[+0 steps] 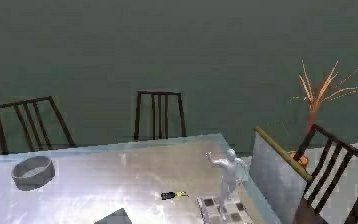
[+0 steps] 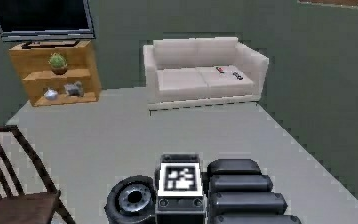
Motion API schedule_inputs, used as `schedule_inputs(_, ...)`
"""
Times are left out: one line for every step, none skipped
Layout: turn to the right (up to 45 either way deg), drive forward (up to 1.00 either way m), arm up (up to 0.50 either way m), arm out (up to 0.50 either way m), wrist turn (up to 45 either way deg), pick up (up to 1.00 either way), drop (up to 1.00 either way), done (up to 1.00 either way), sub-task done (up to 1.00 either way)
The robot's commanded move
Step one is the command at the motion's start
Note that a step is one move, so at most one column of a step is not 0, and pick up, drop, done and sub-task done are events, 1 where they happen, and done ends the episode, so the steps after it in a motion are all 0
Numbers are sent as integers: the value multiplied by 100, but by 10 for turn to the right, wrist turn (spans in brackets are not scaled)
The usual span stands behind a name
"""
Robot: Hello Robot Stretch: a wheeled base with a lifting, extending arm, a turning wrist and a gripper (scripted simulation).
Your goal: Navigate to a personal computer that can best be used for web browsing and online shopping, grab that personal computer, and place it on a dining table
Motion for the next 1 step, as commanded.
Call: schedule_inputs(-450,0,0,0,0,0,0,0,0)
